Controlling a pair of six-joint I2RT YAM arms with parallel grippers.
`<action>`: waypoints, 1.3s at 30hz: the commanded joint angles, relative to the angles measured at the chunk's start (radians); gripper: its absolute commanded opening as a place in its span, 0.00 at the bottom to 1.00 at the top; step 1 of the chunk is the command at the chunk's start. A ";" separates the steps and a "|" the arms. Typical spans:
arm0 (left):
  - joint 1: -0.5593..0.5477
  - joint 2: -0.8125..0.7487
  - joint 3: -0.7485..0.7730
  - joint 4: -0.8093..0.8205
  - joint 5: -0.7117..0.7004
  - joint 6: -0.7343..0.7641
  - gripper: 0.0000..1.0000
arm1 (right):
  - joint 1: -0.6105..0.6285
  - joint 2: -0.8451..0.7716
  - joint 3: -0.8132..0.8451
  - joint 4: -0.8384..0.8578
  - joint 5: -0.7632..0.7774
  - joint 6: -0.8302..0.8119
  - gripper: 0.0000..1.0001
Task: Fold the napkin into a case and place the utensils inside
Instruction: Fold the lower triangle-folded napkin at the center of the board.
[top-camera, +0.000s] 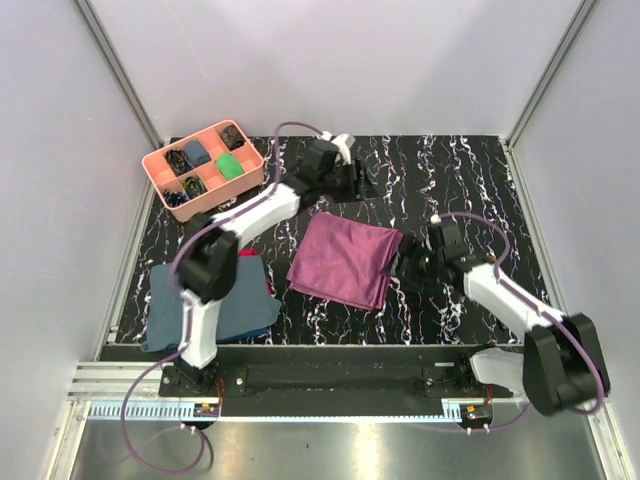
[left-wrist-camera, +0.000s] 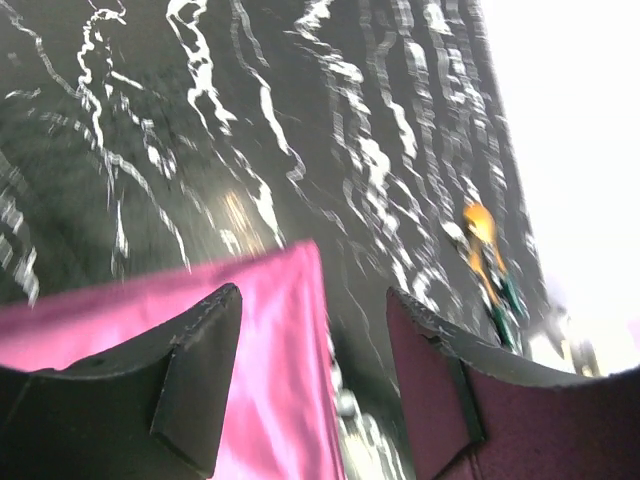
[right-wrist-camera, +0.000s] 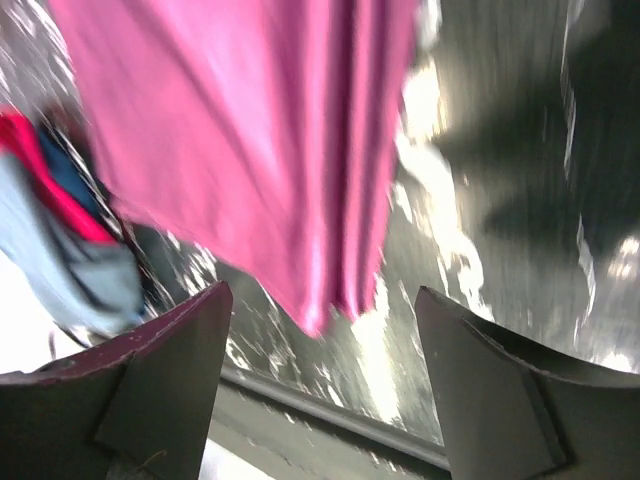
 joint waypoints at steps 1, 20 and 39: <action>-0.006 -0.318 -0.202 -0.018 0.015 0.061 0.59 | -0.085 0.155 0.202 -0.010 0.047 -0.105 0.84; -0.394 -0.296 -0.448 -0.076 -0.342 0.074 0.56 | -0.185 0.657 0.592 0.016 -0.047 -0.277 0.45; -0.437 -0.185 -0.385 -0.113 -0.336 0.034 0.54 | -0.191 0.755 0.661 0.034 -0.088 -0.268 0.44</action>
